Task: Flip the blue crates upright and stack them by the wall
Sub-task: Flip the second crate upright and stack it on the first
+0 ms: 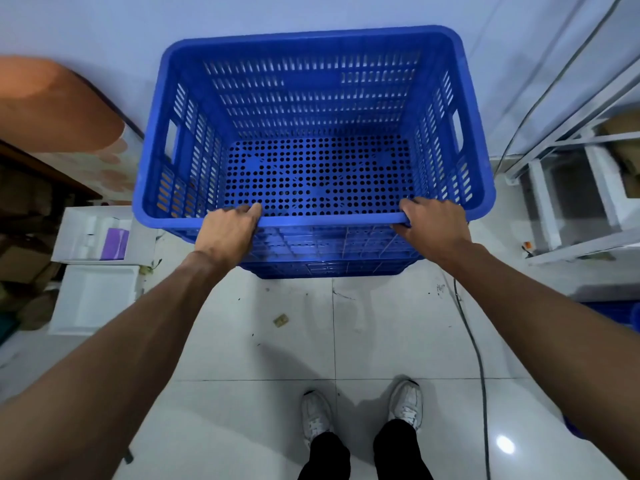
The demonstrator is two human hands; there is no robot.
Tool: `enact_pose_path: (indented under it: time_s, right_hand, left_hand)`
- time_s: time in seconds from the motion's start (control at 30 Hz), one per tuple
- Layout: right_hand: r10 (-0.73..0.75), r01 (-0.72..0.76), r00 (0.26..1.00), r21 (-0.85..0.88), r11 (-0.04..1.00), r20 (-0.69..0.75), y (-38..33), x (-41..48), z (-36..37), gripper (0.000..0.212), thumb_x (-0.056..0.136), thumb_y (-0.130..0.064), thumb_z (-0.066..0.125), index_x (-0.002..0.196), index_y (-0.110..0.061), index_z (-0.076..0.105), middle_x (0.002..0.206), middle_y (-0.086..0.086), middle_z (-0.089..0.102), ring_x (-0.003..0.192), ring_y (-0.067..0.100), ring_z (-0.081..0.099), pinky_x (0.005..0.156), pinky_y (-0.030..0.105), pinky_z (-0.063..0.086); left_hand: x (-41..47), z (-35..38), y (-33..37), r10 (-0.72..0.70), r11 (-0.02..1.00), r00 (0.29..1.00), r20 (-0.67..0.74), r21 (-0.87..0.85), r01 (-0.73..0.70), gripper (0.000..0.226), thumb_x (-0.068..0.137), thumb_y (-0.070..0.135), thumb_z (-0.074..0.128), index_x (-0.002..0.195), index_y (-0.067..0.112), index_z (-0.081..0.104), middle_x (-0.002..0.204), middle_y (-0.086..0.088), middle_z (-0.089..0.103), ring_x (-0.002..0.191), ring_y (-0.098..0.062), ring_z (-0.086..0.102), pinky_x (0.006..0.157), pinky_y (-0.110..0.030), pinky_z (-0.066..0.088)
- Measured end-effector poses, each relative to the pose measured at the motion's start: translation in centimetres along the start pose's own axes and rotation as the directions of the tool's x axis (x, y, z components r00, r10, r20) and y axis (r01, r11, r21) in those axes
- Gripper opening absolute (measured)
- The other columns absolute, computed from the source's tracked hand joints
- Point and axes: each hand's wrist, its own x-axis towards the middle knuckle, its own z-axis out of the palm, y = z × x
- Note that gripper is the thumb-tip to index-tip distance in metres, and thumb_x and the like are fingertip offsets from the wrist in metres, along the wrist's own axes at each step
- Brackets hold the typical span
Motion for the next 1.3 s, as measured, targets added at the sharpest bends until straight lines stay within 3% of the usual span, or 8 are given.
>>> enact_pose_path:
  time_s: [0.13,0.4,0.57,0.7,0.83,1.0,1.13,1.3]
  right_hand:
    - [0.007,-0.007,1.0,-0.01,1.0,-0.005,-0.5,-0.6,-0.2,0.033,0.094,-0.046,0.056,0.104,-0.015,0.057,0.09,0.004,0.066,0.081,0.03,0.066,0.072,0.037,0.046]
    - [-0.073,0.075,0.99,-0.012,0.997,0.117,0.9,0.5,-1.0,0.031,0.096,-0.051,0.051,0.102,-0.022,0.056,0.081,-0.003,0.053,0.068,0.022,0.052,0.06,0.033,0.041]
    - [-0.059,0.061,0.996,-0.023,0.998,0.071,0.4,-1.0,-0.6,0.031,0.094,-0.049,0.055,0.1,-0.019,0.059,0.082,-0.002,0.052,0.069,0.023,0.054,0.06,0.033,0.035]
    - [-0.091,0.091,0.996,0.01,0.996,0.024,0.4,-2.8,0.5,0.03,0.086,-0.044,0.07,0.091,-0.016,0.063,0.075,0.002,0.059,0.06,0.027,0.058,0.055,0.033,0.04]
    - [-0.068,0.068,0.995,0.009,0.998,0.072,0.9,-0.8,-0.1,0.03,0.092,-0.051,0.056,0.097,-0.021,0.06,0.081,-0.003,0.054,0.067,0.021,0.049,0.059,0.032,0.04]
    - [-0.096,0.095,0.994,0.011,0.995,0.061,1.5,-0.2,0.5,0.031,0.092,-0.052,0.057,0.094,-0.021,0.063,0.083,-0.001,0.06,0.068,0.023,0.055,0.059,0.034,0.045]
    - [-0.086,0.084,0.992,0.023,0.996,0.092,1.9,-0.1,0.3,0.031,0.093,-0.054,0.055,0.096,-0.023,0.062,0.082,-0.004,0.052,0.069,0.019,0.049,0.06,0.033,0.041]
    - [-0.025,0.019,0.981,0.035,0.999,0.193,1.7,-0.1,-0.7,0.034,0.092,-0.057,0.054,0.093,-0.023,0.055,0.086,-0.001,0.055,0.074,0.021,0.055,0.063,0.036,0.041]
  left_hand:
    - [-0.8,0.3,0.6,-0.03,0.999,0.999,-0.015,-0.016,0.03,0.016,0.091,0.01,0.058,0.102,0.012,0.047,0.089,-0.009,0.065,0.074,-0.032,0.064,0.061,-0.035,0.035]
    - [-1.3,1.2,0.7,0.029,0.993,0.994,-0.102,-0.11,-0.04,0.024,0.082,0.005,0.067,0.089,0.01,0.045,0.078,-0.013,0.061,0.067,-0.035,0.057,0.07,-0.043,0.047]
    - [-2.2,1.4,1.1,0.011,0.999,0.996,-0.088,-0.052,-0.016,0.03,0.074,-0.002,0.069,0.084,0.011,0.044,0.072,-0.01,0.056,0.064,-0.033,0.055,0.068,-0.043,0.045]
    - [-3.4,1.8,1.4,0.014,0.999,0.999,-0.047,-0.042,-0.016,0.028,0.074,0.0,0.069,0.083,0.011,0.046,0.071,-0.009,0.057,0.062,-0.031,0.055,0.068,-0.043,0.046]
    - [-2.2,1.2,1.1,-0.003,0.998,0.998,-0.07,-0.068,-0.001,0.036,0.074,-0.002,0.069,0.08,0.014,0.037,0.068,-0.007,0.052,0.058,-0.026,0.04,0.067,-0.042,0.044]
    - [-1.7,1.1,1.4,-0.018,0.996,1.0,-0.026,-0.087,0.015,0.033,0.078,-0.002,0.062,0.084,0.014,0.034,0.074,-0.008,0.052,0.064,-0.024,0.036,0.071,-0.042,0.042]
    - [-1.9,1.3,1.7,-0.02,0.997,0.999,-0.029,-0.076,0.018,0.036,0.077,-0.002,0.063,0.084,0.015,0.033,0.074,-0.005,0.045,0.065,-0.026,0.04,0.073,-0.043,0.043]
    - [-1.2,0.4,1.4,-0.02,0.995,0.993,0.119,-0.092,0.031,0.04,0.077,0.009,0.071,0.105,0.013,0.042,0.104,-0.01,0.052,0.101,-0.033,0.056,0.091,-0.05,0.044]
